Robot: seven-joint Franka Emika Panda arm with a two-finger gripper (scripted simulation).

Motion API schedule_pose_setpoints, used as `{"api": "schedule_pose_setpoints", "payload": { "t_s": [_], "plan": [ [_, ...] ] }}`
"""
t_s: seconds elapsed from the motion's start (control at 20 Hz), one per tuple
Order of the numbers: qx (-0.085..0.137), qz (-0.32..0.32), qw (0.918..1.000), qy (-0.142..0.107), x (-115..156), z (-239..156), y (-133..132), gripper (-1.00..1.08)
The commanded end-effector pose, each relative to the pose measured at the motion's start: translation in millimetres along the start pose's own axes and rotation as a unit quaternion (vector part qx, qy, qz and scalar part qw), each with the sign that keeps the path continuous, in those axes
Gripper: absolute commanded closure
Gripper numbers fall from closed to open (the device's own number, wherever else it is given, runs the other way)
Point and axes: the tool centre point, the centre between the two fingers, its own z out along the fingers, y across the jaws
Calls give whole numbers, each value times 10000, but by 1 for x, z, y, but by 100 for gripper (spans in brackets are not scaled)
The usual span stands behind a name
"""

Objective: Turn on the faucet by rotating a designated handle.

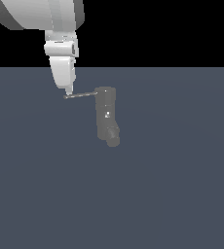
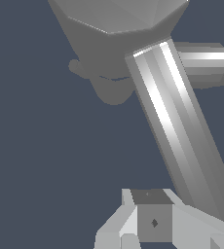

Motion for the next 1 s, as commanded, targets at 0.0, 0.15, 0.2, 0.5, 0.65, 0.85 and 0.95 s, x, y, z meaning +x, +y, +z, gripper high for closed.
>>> {"api": "schedule_pose_setpoints", "payload": {
  "t_s": [0.0, 0.15, 0.2, 0.5, 0.65, 0.85, 0.95],
  "plan": [
    [-19, -11, 10000, 3, -1, 0, 9, 108],
    [-19, -8, 10000, 1, -1, 0, 18, 108],
    [-19, -8, 10000, 1, 0, 0, 21, 108],
    [-19, -8, 10000, 1, 0, 0, 38, 108],
    [-5, 9, 10000, -3, 4, 0, 36, 108],
    [-5, 9, 10000, -3, 14, 0, 46, 108],
    [-8, 6, 10000, -2, 19, 0, 51, 108]
  ]
}}
